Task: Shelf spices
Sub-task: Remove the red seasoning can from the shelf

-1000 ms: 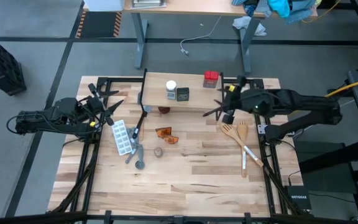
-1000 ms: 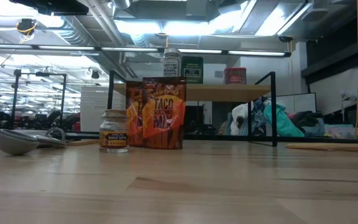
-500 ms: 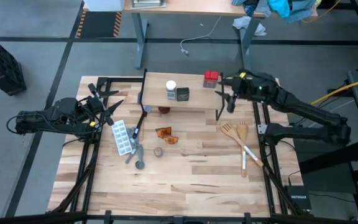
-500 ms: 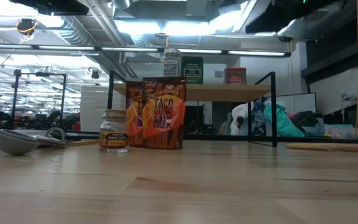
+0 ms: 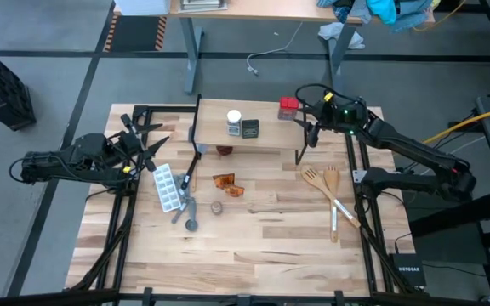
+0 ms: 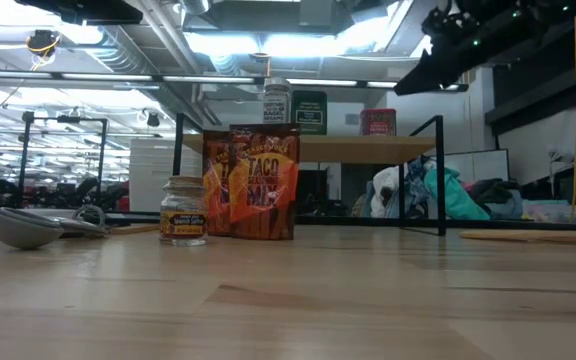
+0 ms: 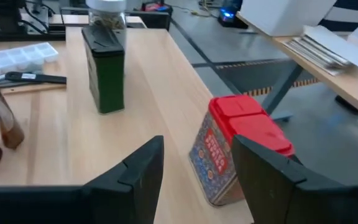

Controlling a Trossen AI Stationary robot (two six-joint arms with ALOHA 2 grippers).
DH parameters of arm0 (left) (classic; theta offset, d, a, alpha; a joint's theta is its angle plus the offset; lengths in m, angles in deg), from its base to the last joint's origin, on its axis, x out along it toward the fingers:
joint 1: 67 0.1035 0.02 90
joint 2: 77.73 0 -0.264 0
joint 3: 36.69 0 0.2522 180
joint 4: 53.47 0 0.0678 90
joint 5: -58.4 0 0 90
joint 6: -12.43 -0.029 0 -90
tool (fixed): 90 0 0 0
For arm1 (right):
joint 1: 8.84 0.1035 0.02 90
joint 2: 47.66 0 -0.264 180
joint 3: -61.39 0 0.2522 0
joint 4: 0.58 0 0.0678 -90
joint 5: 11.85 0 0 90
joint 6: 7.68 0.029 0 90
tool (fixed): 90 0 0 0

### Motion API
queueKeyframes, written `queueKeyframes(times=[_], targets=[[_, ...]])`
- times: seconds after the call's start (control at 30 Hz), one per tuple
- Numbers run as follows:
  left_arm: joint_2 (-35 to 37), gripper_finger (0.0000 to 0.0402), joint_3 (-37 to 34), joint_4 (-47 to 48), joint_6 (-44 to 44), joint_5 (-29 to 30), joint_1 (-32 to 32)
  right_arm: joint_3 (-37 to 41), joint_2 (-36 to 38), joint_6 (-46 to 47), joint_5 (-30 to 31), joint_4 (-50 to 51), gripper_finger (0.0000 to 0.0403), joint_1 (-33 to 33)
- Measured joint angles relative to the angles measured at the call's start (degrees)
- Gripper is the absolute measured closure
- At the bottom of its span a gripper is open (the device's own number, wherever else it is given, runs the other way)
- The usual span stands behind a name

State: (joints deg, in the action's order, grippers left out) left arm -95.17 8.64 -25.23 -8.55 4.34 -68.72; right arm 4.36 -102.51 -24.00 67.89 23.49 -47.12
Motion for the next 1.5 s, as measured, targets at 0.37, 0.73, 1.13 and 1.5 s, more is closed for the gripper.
queueKeyframes(times=[0.37, 0.73, 1.13, 1.5], targets=[[0.0, 0.0210, 0.0, 0.1, 0.2, 0.0, 0.0, 0.0, -0.2, 7.6, -0.9, -0.4, 0.0207, 0.0], [0.0, 0.0210, 0.0, 0.1, 0.2, 0.0, 0.0, 0.0, -0.4, 6.7, 12.7, 0.3, 0.0207, 0.0], [0.0, 0.0210, 0.0, 0.2, 0.1, 0.0, 0.0, 0.0, -5.5, 2.3, 12.7, 0.2, 0.0207, -2.3], [0.0, 0.0210, 0.0, 0.2, 0.2, 0.0, 0.0, 0.0, -8.1, 2.5, -1.4, 0.0, 0.0207, -8.7]])
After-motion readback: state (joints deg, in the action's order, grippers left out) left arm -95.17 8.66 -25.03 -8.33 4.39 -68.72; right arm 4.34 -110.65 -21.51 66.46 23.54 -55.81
